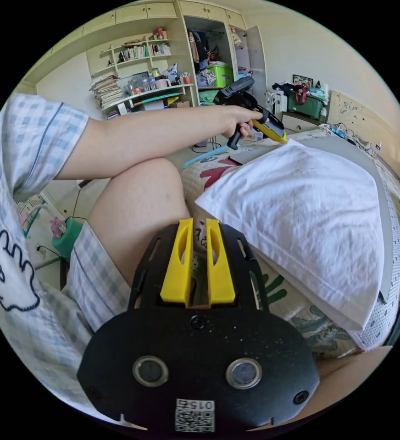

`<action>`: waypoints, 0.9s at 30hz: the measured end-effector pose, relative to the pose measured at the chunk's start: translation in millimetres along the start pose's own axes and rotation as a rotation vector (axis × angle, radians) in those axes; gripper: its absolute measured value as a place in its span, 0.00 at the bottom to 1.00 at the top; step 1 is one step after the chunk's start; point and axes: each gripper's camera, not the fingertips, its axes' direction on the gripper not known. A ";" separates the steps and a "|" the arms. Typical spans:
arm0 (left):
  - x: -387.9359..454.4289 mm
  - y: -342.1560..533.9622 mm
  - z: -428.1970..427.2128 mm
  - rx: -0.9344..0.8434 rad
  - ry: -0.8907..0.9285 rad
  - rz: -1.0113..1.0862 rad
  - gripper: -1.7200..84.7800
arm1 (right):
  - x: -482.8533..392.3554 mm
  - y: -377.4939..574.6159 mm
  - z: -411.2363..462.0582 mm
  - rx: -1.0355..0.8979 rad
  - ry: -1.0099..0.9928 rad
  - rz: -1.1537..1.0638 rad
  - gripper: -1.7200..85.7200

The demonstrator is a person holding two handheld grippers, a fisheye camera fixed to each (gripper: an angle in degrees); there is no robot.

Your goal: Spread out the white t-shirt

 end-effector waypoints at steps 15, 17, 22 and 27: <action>-44.7 41.4 -28.9 0.063 0.224 -0.139 0.14 | 391.3 4.4 10.3 0.074 0.193 0.610 0.15; -56.2 46.4 -30.6 0.069 0.233 -0.170 0.16 | 429.5 20.0 73.6 0.012 0.083 0.683 0.16; -73.4 53.9 -29.6 0.066 0.285 -0.187 0.17 | 465.2 55.6 187.7 -0.012 -0.008 0.741 0.13; -89.7 62.1 -19.8 0.074 0.390 -0.218 0.19 | 471.1 60.2 302.3 -0.030 -0.079 0.640 0.11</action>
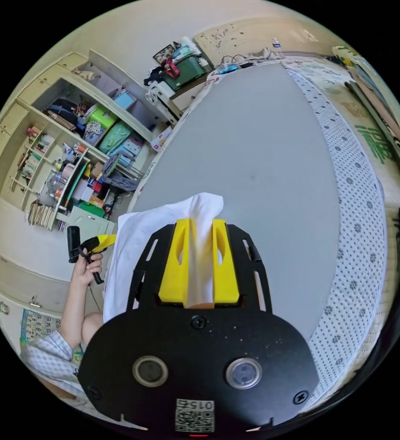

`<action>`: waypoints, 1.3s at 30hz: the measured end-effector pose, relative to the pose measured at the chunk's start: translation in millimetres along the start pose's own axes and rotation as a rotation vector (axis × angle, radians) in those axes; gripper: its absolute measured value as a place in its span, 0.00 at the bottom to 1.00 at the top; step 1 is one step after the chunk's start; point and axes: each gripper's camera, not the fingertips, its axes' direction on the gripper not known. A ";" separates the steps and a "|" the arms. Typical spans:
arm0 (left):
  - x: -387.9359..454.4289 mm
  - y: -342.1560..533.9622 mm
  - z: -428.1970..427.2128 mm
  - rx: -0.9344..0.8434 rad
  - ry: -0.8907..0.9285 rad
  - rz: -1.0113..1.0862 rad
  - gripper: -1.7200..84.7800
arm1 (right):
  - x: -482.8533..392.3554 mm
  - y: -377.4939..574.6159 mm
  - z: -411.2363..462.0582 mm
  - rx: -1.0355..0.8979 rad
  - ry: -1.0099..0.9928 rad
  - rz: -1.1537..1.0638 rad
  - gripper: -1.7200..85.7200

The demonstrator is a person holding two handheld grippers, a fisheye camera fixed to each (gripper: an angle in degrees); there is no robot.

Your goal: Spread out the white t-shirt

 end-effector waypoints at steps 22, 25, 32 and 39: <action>38.2 71.0 -9.3 0.067 0.029 0.189 0.06 | 91.8 136.4 267.8 0.163 -0.357 -0.227 0.04; 93.2 92.7 -24.7 0.131 0.024 0.350 0.06 | 86.9 183.6 232.3 0.261 -0.374 -0.311 0.04; 265.6 149.4 -32.3 0.202 0.053 0.752 0.05 | 75.8 340.8 75.3 0.522 -0.331 -0.483 0.03; 395.9 195.7 11.0 0.228 0.134 0.969 0.05 | 79.6 517.0 -71.5 0.765 -0.173 -0.561 0.03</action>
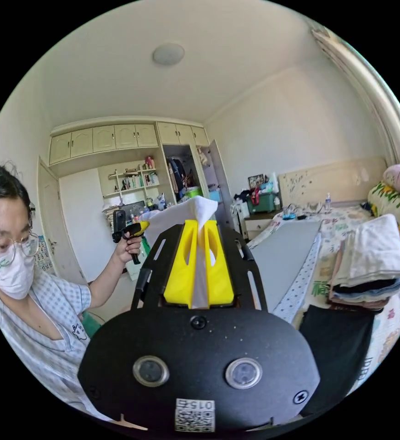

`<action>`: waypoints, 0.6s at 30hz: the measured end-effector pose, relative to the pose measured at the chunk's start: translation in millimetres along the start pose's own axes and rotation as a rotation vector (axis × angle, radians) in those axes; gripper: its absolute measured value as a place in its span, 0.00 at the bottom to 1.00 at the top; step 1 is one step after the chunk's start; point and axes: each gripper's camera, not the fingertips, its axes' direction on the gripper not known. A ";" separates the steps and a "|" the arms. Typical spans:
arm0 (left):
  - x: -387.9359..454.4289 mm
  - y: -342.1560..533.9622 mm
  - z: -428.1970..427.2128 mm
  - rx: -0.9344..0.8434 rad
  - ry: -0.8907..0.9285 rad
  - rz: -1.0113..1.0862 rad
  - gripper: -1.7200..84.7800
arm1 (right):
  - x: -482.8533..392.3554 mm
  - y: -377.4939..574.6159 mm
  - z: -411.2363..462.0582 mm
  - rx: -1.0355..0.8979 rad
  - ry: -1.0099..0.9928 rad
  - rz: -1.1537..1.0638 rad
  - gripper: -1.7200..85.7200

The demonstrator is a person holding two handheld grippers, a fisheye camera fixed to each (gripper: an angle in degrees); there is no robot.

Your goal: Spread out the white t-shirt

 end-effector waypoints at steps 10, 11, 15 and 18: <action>50.9 -24.4 191.3 -0.054 0.294 0.028 0.05 | -46.4 68.9 -223.9 0.049 0.394 -0.016 0.03; 45.3 -20.5 216.0 -0.063 0.326 0.007 0.05 | -39.7 78.6 -230.9 0.038 0.427 -0.004 0.03; 14.1 -2.9 294.9 -0.132 0.367 -0.079 0.05 | 5.8 115.5 -218.5 -0.057 0.542 0.049 0.03; -27.2 20.7 364.3 -0.212 0.337 -0.179 0.05 | 84.9 158.2 -176.5 -0.176 0.597 0.167 0.03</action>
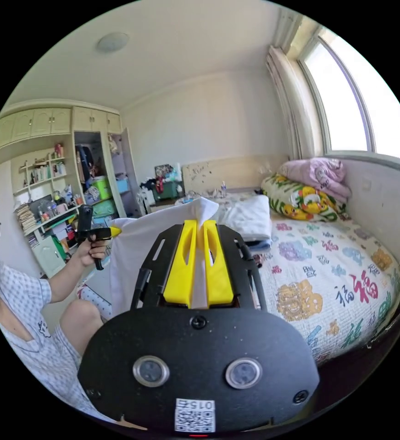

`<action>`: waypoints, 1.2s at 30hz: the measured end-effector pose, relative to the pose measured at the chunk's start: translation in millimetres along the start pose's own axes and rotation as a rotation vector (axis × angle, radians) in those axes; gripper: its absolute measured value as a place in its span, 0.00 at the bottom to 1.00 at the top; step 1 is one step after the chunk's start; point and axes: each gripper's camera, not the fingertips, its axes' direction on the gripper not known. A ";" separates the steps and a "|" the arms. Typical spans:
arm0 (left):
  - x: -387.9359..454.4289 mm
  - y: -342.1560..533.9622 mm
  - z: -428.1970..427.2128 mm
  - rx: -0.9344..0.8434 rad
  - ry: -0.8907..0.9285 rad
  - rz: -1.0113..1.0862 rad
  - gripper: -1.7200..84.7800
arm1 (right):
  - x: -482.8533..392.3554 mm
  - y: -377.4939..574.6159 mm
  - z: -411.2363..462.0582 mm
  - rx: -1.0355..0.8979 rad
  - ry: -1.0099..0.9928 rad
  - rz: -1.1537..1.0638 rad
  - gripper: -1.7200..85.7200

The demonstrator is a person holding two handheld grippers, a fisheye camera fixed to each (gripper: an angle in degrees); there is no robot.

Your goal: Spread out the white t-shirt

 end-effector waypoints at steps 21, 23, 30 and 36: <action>-223.0 -47.4 157.3 -0.448 -0.457 -0.072 0.09 | 114.2 4.3 223.3 -0.338 0.451 0.115 0.07; -229.7 -71.5 160.8 -0.350 -0.415 -0.087 0.10 | 69.6 -26.4 223.2 -0.279 0.296 -0.037 0.11; -278.3 -87.8 209.0 -0.110 -0.271 -0.355 0.15 | -51.2 -41.2 351.6 -0.348 0.282 -0.345 0.17; -300.0 -82.4 233.7 -0.112 -0.229 -0.451 0.13 | 16.8 -18.9 373.3 -0.394 0.388 -0.263 0.05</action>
